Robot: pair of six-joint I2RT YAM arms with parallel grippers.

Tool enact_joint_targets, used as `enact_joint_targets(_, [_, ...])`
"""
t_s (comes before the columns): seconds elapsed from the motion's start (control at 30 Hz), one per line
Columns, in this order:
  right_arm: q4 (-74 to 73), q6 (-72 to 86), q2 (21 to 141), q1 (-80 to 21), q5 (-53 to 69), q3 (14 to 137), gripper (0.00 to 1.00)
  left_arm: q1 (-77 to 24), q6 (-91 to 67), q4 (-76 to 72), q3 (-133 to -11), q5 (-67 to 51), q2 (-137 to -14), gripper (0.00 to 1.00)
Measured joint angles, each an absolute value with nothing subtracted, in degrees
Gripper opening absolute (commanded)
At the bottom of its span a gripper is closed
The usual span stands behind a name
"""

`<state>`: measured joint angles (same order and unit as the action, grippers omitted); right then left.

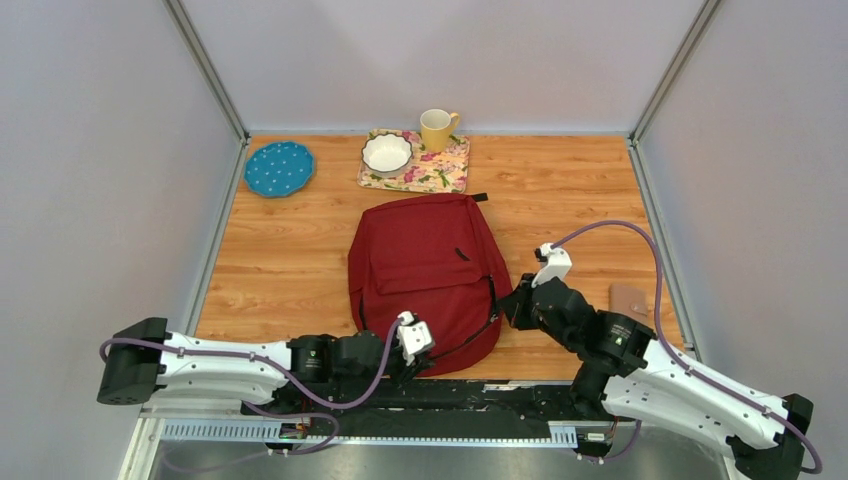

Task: Pack the student bag
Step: Zip the student bag at the center of the board.

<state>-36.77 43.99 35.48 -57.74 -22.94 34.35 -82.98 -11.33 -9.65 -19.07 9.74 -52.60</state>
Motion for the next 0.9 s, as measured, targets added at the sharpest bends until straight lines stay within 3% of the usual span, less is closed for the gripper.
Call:
enact_joint_targets(0.07, [-36.0,43.4,35.3,-57.1,-21.3,34.3,0.00,-83.3,-11.6,-8.8,-17.8,10.9,-49.8,0.76])
enact_joint_targets(0.27, [-34.4,43.2,34.3,-57.0,-17.2,32.9,0.00,-83.6,-7.8,-12.1,-19.0,11.9,-48.6,0.77])
enact_joint_targets(0.5, [-34.4,42.8,32.6,-57.0,-15.7,32.6,0.00,-83.6,-0.5,-15.7,-32.9,8.8,-62.9,0.77])
enact_joint_targets(0.7, [-34.7,42.3,32.1,-57.0,-15.0,32.6,0.00,-83.6,3.2,-17.7,-37.2,8.0,-73.4,0.77])
enact_joint_targets(0.8, [-34.9,42.1,31.4,-57.0,-14.7,32.6,0.00,-83.6,3.9,-18.0,-37.2,9.1,-76.9,0.67])
enact_joint_targets(0.9, [-35.1,41.8,30.5,-57.0,-14.5,32.6,0.00,-83.5,4.2,-18.3,-37.4,11.1,-79.8,0.31])
